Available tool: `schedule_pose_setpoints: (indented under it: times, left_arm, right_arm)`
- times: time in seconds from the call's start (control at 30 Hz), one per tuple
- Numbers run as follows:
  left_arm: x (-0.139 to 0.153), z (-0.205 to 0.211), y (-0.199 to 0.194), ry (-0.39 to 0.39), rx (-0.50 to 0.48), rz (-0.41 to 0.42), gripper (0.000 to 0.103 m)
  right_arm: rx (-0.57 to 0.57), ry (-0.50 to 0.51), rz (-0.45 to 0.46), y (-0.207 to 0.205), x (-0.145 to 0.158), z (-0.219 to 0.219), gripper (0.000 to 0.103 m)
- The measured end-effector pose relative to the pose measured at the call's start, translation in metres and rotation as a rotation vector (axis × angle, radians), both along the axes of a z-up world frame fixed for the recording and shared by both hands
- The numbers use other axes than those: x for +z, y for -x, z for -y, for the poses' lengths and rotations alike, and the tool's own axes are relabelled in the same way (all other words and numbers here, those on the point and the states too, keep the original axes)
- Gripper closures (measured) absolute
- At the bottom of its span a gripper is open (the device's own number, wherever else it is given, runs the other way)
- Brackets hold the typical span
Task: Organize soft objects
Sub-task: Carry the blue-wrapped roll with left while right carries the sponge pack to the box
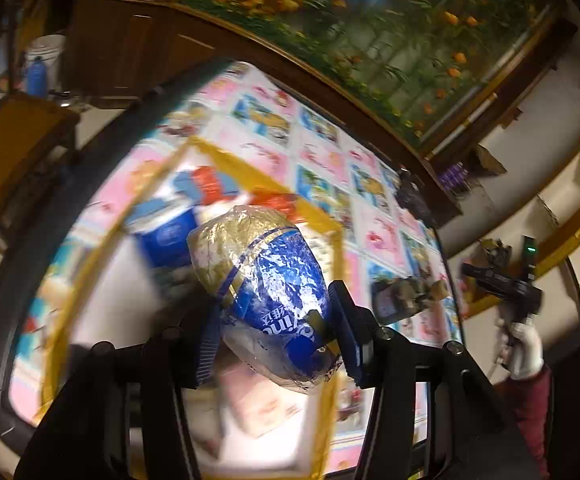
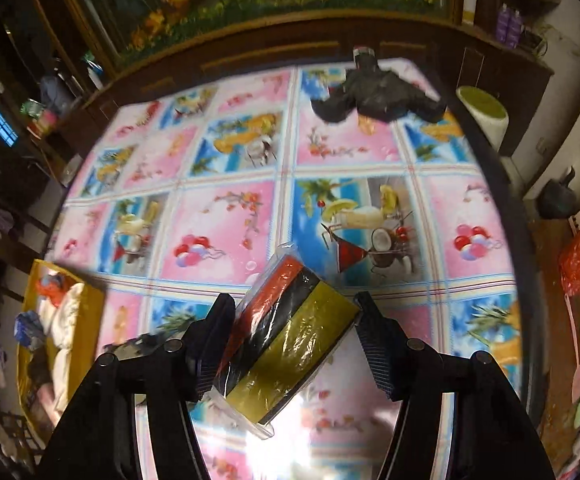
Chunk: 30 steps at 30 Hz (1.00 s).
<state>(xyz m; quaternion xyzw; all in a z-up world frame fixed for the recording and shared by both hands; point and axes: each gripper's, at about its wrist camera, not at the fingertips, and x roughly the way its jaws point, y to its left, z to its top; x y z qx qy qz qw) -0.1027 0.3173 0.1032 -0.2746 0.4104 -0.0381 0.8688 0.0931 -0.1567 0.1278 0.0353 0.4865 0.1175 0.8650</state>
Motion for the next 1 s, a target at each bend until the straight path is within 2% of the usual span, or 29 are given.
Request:
schedule_pose_setpoints:
  times: [0.07,0.2,0.27,0.4,0.47,0.53,0.63,0.73,1.0]
  left_arm:
    - [-0.011,-0.01,0.013,0.004,0.025,-0.015,0.054]
    - [-0.039,-0.018,0.029,0.047,0.043,-0.062,0.054]
    - [-0.041,-0.023,0.027,0.048,0.045,-0.059,0.054]
    - [-0.036,-0.036,0.01,-0.076,0.1,-0.045,0.054]
    - [-0.04,-0.041,-0.002,-0.117,0.102,-0.066,0.052]
    - [-0.052,-0.044,-0.017,-0.125,0.098,-0.109,0.051]
    - [-0.062,-0.047,-0.021,-0.092,0.077,-0.134,0.047]
    - [-0.055,-0.045,-0.012,-0.068,0.073,-0.086,0.039]
    - [-0.021,-0.028,0.023,-0.12,0.102,0.046,0.037]
  right_arm:
    - [0.049,-0.011,0.023,0.033,0.015,-0.013,0.043]
    - [0.172,-0.017,0.04,0.083,0.026,-0.057,0.043]
    - [0.239,-0.029,0.043,0.102,0.029,-0.08,0.043]
    - [0.381,-0.06,0.028,0.138,0.032,-0.131,0.042]
    - [0.443,-0.07,0.013,0.15,0.029,-0.157,0.042]
    - [0.51,-0.087,-0.026,0.163,0.019,-0.185,0.042]
    - [0.572,-0.081,-0.059,0.176,0.007,-0.215,0.042]
    - [0.624,-0.077,-0.097,0.181,-0.011,-0.24,0.042]
    - [0.671,0.068,-0.062,0.192,-0.056,-0.297,0.042]
